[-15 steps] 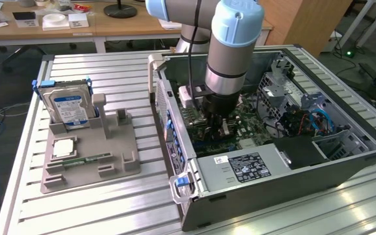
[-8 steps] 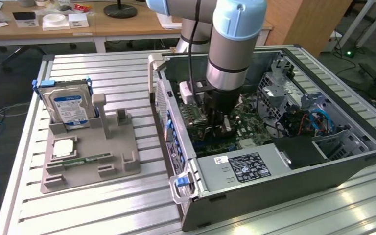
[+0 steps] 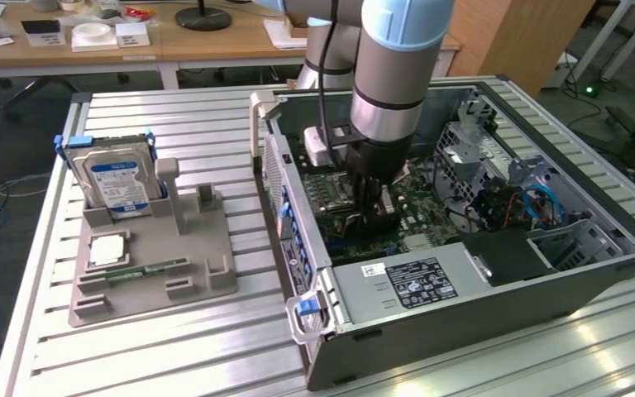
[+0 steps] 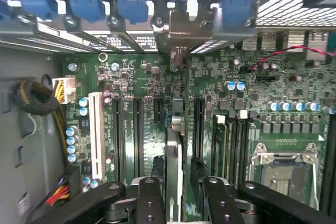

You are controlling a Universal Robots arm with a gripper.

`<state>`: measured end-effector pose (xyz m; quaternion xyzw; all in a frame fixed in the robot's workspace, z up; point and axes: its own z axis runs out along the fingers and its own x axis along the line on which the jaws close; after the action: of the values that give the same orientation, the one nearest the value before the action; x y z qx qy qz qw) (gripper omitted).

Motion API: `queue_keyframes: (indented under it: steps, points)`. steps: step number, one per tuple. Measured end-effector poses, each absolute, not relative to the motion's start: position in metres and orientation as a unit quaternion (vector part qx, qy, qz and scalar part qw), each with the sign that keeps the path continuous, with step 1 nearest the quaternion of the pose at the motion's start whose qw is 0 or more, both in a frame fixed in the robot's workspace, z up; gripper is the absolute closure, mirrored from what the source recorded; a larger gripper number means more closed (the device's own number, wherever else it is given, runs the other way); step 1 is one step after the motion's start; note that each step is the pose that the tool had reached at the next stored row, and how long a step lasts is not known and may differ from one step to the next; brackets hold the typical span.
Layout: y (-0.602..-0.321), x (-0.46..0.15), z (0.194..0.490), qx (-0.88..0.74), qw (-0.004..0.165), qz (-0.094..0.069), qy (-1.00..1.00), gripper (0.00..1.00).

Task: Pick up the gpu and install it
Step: 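Insert the gpu into the slot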

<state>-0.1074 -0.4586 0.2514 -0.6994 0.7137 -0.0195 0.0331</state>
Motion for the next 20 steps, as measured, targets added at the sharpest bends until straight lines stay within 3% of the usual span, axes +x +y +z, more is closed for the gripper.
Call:
queue_keyframes:
  steps: [12,20]
  points:
    - [-0.459,-0.107,0.269,-0.699,0.037,-0.023,0.714,0.65]
    - [-0.459,-0.107,0.269,-0.700,0.022,-0.008,0.714,0.65]
